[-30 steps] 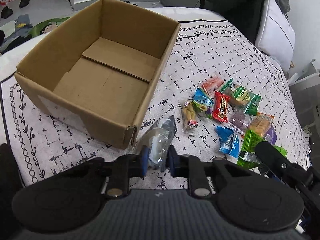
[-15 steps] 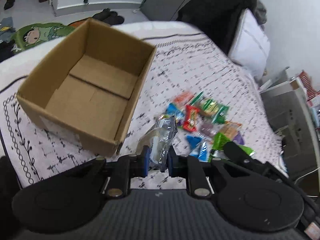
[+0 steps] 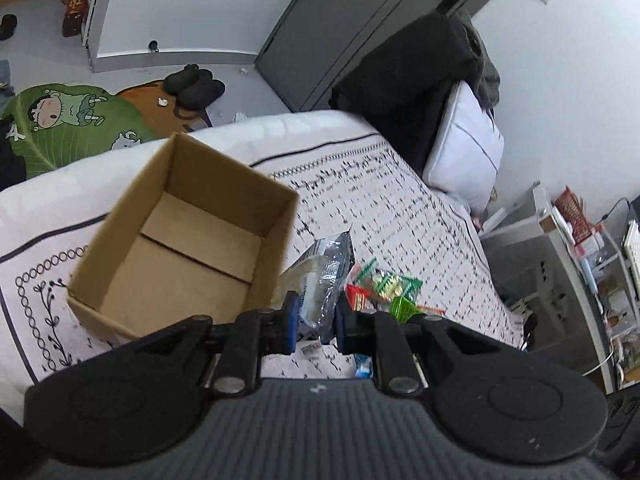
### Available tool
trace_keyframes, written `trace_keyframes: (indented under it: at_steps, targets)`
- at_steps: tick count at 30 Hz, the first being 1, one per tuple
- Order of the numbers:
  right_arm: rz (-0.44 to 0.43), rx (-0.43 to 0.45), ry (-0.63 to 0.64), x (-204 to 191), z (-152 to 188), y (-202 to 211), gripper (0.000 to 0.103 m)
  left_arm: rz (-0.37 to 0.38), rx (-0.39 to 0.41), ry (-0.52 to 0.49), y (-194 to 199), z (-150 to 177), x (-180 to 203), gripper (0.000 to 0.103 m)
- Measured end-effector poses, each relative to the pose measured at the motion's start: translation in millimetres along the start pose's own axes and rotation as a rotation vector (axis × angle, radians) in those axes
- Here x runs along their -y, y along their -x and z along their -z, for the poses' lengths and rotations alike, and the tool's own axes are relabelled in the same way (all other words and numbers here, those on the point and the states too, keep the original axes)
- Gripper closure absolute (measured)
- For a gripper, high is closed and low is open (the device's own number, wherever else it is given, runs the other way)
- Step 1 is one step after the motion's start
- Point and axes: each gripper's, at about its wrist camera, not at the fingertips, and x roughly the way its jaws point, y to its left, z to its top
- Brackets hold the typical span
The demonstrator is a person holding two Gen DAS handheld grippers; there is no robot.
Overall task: Organize snacks
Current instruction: 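Lower both held packets into the cardboard box and open both grippers, then withdraw both grippers from the box back over the snack pile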
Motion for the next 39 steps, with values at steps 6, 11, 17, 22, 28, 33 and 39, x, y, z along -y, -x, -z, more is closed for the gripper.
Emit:
trace_keyframes:
  at_steps: [6, 11, 17, 22, 28, 33, 39]
  targets:
    - [-0.004, 0.007, 0.014, -24.2, -0.8, -15.3, 0.071, 0.007, 0.020, 0.028, 3.9, -19.5, -24.1, 0.086]
    - [-0.007, 0.007, 0.038, -44.7, -0.7, -29.8, 0.071, 0.001, 0.052, 0.050, 5.2, -34.3, -46.6, 0.086]
    - [-0.011, -0.005, 0.052, -60.5, 0.5, -51.3, 0.071, -0.008, 0.061, 0.116, -6.0, -45.7, -75.3, 0.086]
    - [-0.022, -0.022, 0.061, -67.7, 0.8, -66.8, 0.071, -0.006, 0.063, 0.143, -17.5, -49.9, -89.3, 0.086]
    - [-0.019, -0.047, 0.086, -78.1, 1.3, -85.8, 0.070, 0.000, 0.099, 0.160, -24.2, -51.0, -98.5, 0.086]
    - [-0.011, -0.047, 0.100, -83.3, 0.1, -94.9, 0.054, -0.010, 0.128, 0.171, -26.1, -52.8, -101.7, 0.083]
    - [0.034, -0.031, 0.123, -74.5, 1.6, -81.3, 0.027, -0.024, 0.132, 0.140, -25.1, -52.1, -97.5, 0.066]
